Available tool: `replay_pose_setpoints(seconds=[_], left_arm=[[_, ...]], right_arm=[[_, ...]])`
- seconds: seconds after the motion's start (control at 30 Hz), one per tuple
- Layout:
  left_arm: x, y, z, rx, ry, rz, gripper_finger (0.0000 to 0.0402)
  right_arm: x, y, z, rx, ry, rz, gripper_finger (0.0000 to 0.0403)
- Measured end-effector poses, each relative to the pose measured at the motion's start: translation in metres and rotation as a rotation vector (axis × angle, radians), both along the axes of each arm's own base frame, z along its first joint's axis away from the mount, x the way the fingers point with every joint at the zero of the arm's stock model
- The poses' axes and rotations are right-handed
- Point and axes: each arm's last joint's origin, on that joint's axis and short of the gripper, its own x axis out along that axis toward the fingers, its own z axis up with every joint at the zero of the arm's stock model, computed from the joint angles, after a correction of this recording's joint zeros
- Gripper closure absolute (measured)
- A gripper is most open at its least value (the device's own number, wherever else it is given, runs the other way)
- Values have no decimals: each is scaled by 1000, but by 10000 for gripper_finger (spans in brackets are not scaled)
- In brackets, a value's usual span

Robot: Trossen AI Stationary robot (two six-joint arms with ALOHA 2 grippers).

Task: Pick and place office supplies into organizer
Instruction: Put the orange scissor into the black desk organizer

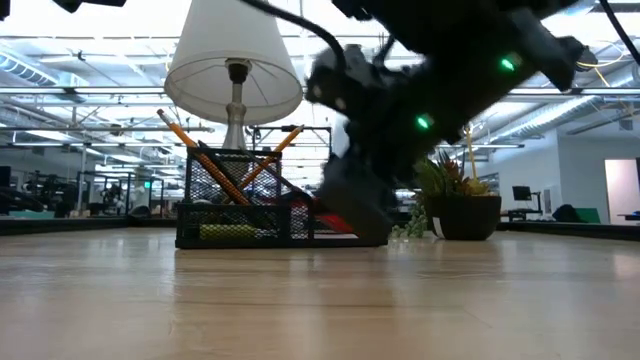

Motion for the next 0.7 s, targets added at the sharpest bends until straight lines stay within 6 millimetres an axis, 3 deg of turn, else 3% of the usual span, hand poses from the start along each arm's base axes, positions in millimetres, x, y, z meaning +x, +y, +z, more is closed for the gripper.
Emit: replay_pose_setpoints(seconds=[0.17, 0.7], left_arm=[[0, 0, 0, 2, 0, -1, 185], [0, 0, 0, -10, -5, 8, 185]], right_arm=[[-13, -7, -14, 5, 23, -24, 210], [-3, -40, -17, 25, 62, -54, 244]])
